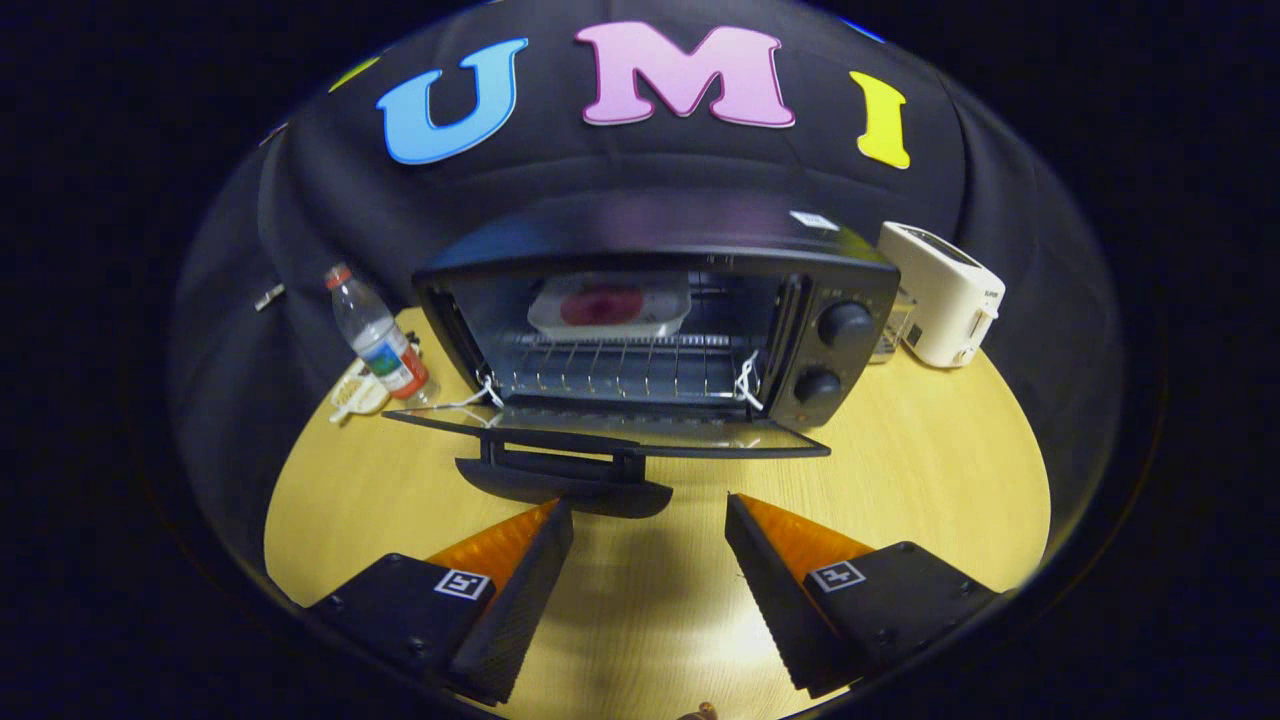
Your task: Open the toaster oven, put the food inside, and close the toaster oven door.
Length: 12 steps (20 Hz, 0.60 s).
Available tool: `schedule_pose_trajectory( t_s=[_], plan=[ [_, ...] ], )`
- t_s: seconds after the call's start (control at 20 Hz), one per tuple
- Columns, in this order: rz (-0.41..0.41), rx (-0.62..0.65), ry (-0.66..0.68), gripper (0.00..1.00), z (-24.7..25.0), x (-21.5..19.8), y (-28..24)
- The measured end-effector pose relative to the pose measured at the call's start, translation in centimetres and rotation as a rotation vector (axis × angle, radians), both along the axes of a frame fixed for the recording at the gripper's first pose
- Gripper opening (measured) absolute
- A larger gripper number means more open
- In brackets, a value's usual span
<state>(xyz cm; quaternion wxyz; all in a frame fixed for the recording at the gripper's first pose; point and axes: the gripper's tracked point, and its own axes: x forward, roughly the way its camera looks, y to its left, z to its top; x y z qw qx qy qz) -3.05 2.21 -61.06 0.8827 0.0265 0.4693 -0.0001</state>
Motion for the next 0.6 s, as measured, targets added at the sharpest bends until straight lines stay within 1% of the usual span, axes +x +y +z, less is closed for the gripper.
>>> schedule_pose_trajectory(
  t_s=[0.15,0.35,0.4,0.5,0.6],
  plan=[
    [-0.004,0.030,-0.037,0.99,2.4,-0.2,0.2],
    [0.052,0.000,-0.037,0.99,3.6,-1.6,-0.7],
    [0.055,-0.002,-0.041,1.00,4.2,-1.9,-1.2],
    [0.043,0.010,-0.074,0.99,6.7,-2.1,-1.8],
    [0.042,0.028,-0.125,0.99,10.5,-1.2,-2.4]
  ],
)
